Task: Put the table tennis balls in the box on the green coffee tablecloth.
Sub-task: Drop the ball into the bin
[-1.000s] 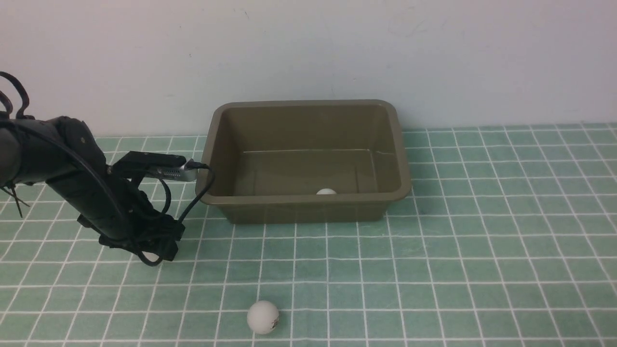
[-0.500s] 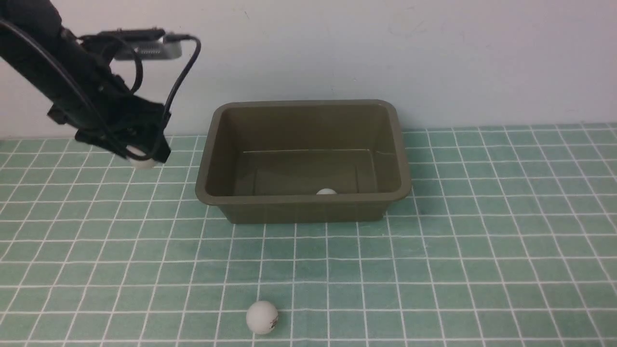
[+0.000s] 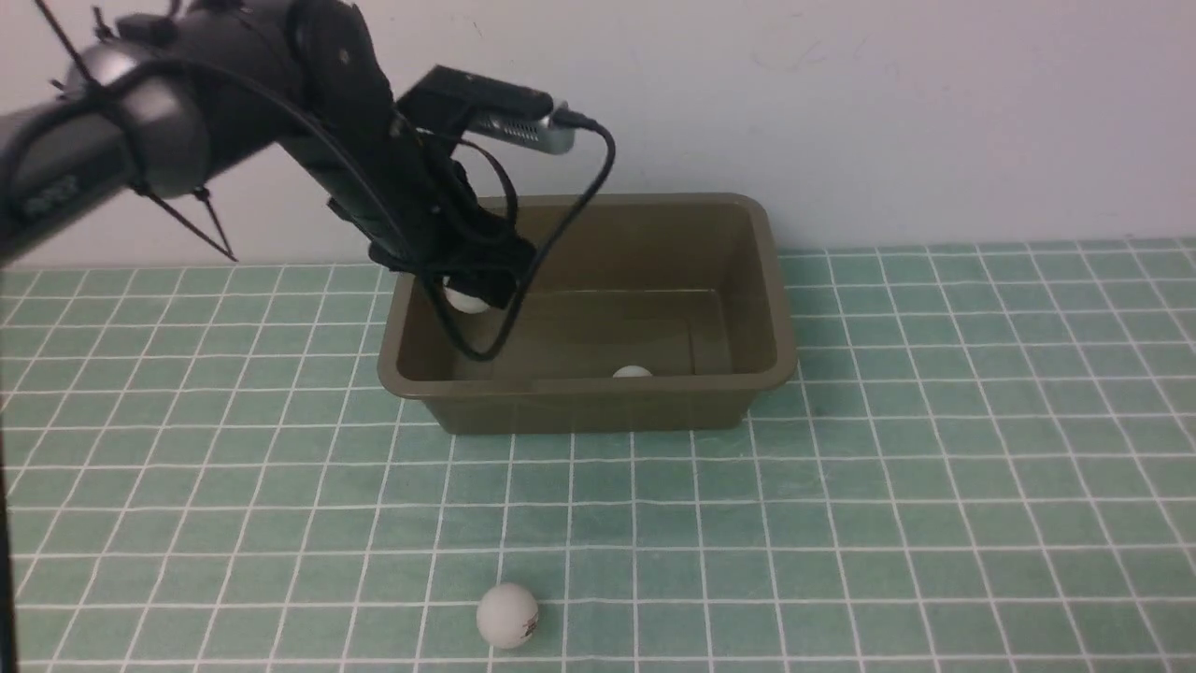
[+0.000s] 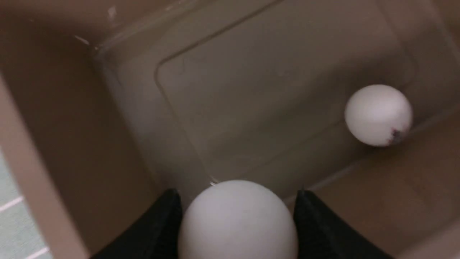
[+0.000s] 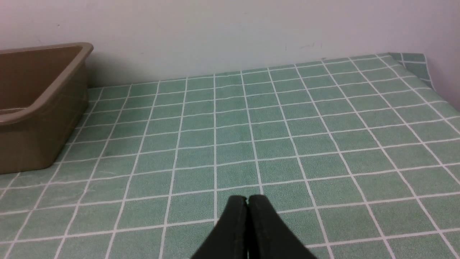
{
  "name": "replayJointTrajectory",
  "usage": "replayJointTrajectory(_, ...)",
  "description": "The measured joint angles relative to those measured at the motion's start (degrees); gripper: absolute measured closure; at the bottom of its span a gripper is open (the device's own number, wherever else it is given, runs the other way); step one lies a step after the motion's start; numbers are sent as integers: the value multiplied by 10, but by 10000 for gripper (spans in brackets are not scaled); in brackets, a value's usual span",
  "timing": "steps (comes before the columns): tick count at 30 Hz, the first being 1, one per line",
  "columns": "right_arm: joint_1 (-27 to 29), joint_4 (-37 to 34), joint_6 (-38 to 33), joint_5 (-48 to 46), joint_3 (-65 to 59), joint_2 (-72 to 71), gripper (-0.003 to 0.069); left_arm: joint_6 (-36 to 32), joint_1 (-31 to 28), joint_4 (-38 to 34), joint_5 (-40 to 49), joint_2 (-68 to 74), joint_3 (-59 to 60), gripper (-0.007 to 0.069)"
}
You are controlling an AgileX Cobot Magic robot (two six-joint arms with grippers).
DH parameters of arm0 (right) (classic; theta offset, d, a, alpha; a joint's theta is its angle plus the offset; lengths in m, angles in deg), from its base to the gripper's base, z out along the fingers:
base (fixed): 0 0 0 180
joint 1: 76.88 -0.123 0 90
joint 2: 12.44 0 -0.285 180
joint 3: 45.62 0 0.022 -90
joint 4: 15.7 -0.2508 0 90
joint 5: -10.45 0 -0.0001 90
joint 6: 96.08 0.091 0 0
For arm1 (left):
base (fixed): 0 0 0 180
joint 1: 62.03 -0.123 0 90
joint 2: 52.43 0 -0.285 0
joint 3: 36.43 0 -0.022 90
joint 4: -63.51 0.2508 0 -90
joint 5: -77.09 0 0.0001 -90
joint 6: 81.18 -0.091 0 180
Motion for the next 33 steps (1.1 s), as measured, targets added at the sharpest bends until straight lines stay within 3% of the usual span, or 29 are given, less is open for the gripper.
replayJointTrajectory(22, 0, 0, 0, 0, 0, 0, 676, -9, 0, 5, -15, 89, -66, 270)
replayJointTrajectory(30, 0, 0, 0, 0, 0, 0, 676, -22, 0, 5, -15, 89, -67, 141)
replayJointTrajectory(33, 0, 0, 0, 0, 0, 0, 676, -38, 0, 6, 1, 89, -78, 126)
